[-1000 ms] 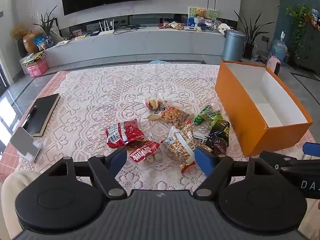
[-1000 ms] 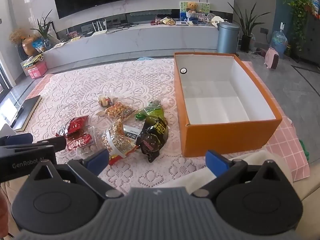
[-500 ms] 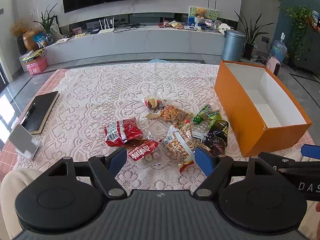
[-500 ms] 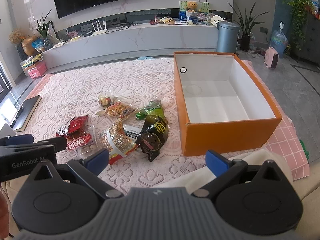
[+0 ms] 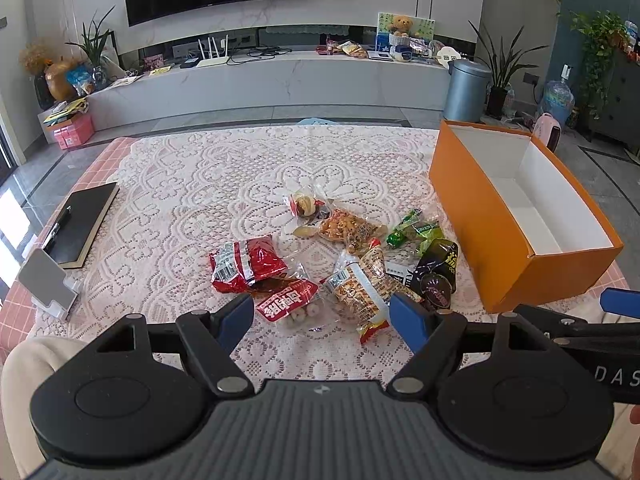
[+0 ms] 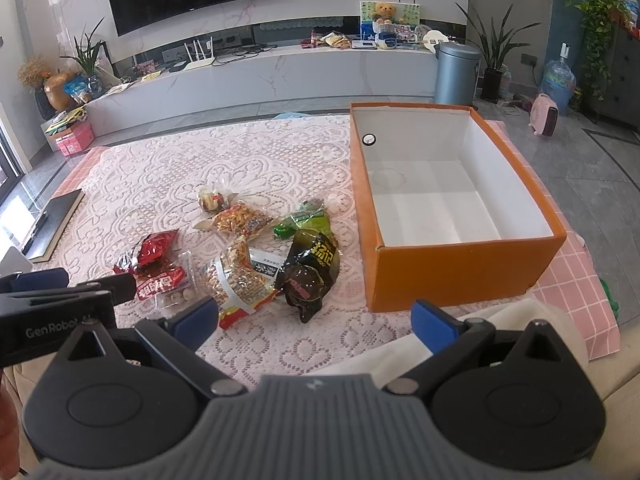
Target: Organize snacks
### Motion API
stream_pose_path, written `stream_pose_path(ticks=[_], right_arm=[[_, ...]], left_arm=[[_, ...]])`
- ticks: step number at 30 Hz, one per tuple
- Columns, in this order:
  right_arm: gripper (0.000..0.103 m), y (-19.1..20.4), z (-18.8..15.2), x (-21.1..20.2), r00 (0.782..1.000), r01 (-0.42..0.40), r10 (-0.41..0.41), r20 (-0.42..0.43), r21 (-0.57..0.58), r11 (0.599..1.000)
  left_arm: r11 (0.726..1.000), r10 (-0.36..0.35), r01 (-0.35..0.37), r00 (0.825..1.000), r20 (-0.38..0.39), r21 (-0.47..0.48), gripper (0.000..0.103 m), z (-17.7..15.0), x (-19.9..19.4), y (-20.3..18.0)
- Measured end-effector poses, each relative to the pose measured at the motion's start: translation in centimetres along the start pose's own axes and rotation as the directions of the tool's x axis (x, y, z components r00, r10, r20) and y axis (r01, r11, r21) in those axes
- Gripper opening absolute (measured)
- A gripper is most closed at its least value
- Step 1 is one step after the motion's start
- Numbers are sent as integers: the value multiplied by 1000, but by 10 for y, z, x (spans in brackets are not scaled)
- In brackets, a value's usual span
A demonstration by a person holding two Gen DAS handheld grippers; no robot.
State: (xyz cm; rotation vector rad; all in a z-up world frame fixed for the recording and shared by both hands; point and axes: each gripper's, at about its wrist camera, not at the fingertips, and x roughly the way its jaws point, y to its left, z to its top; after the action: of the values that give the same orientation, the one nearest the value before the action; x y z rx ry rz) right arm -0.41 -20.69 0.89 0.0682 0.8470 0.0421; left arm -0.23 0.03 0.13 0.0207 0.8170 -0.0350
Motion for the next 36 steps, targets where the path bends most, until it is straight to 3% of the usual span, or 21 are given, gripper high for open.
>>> stream_pose_path(ticks=[36], right_arm=[[100, 8, 3, 0, 1000, -12, 11, -12, -21, 1000]], left_arm=[[1000, 0, 0, 1000, 3, -1, 90, 1, -4, 3]])
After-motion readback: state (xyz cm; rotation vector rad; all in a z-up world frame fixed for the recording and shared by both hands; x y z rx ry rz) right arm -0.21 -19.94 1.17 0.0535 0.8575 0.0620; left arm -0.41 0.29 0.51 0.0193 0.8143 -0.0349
